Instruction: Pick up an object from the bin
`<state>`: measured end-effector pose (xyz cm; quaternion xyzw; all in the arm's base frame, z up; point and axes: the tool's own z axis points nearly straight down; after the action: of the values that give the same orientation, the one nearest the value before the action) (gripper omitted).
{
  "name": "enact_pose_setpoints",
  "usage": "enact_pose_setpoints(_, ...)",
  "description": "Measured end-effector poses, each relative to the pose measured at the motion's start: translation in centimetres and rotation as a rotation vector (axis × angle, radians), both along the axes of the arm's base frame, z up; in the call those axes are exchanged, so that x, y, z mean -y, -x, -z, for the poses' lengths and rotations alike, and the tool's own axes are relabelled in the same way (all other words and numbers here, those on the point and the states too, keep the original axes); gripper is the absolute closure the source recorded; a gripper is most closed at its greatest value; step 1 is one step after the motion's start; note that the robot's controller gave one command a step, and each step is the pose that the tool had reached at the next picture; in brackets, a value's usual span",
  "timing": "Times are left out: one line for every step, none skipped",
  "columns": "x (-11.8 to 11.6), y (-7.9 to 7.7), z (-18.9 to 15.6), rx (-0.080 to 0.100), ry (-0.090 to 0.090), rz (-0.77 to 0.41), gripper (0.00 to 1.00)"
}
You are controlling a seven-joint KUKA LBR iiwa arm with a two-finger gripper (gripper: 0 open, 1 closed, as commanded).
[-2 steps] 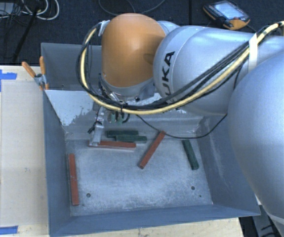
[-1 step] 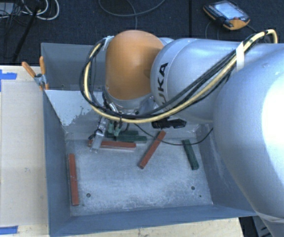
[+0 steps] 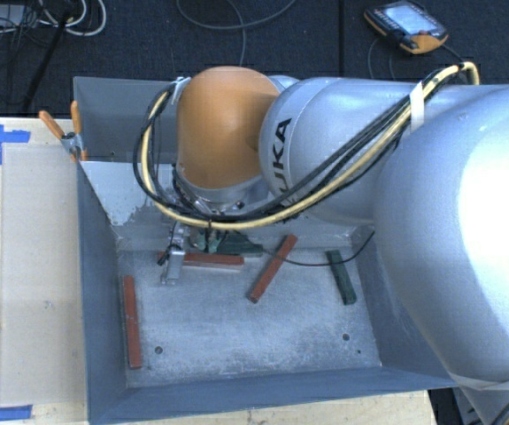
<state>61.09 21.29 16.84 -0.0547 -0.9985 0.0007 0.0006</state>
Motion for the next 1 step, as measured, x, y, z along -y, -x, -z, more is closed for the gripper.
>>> enact_pose_setpoints(0.16,-0.23,3.18,0.001,-0.001,0.227,0.00)
